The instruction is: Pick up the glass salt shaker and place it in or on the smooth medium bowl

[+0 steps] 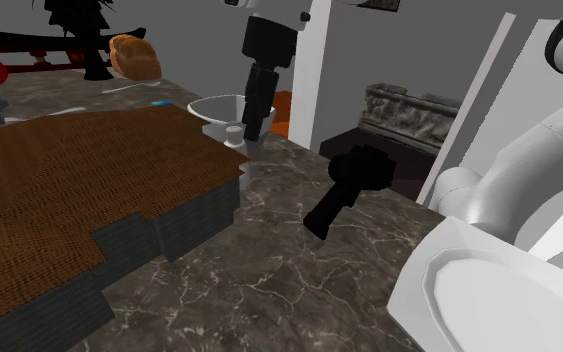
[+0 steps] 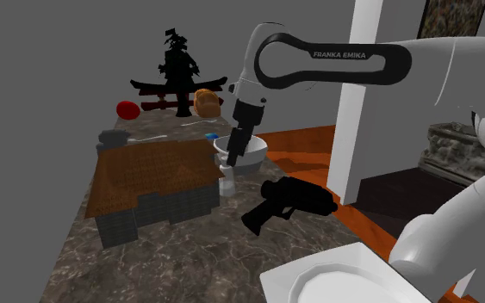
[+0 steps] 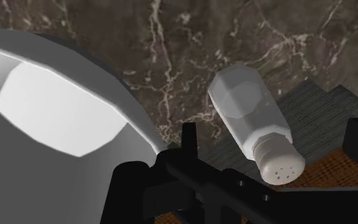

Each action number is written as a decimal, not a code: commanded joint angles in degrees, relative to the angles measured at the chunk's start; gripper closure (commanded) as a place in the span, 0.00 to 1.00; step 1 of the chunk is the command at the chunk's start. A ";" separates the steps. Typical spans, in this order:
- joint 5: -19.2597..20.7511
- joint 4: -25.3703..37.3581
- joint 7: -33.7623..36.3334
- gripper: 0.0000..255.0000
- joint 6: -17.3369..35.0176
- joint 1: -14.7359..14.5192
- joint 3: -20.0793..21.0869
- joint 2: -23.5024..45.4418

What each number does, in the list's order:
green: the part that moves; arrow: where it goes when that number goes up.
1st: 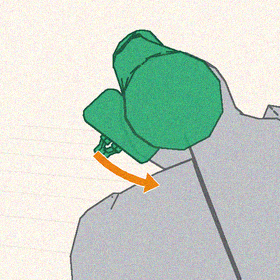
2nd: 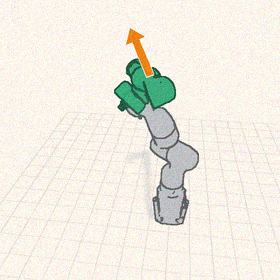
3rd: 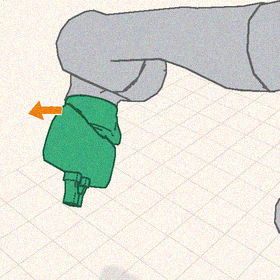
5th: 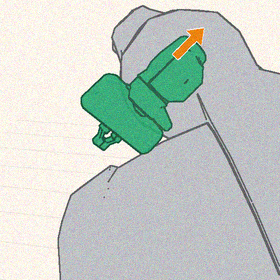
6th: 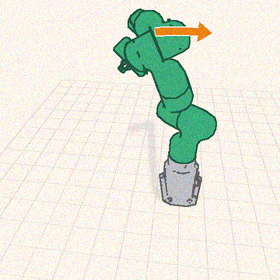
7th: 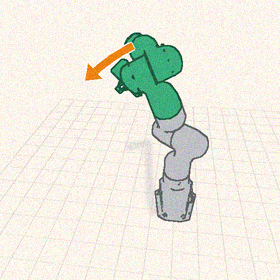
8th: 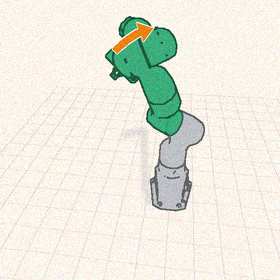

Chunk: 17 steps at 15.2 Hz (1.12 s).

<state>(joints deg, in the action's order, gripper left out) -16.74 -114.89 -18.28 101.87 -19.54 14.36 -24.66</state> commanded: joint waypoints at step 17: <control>-0.70 -4.58 -0.55 1.00 5.28 -0.78 1.16 0.27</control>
<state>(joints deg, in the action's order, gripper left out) -17.40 -119.24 -18.84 107.23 -20.25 15.43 -24.45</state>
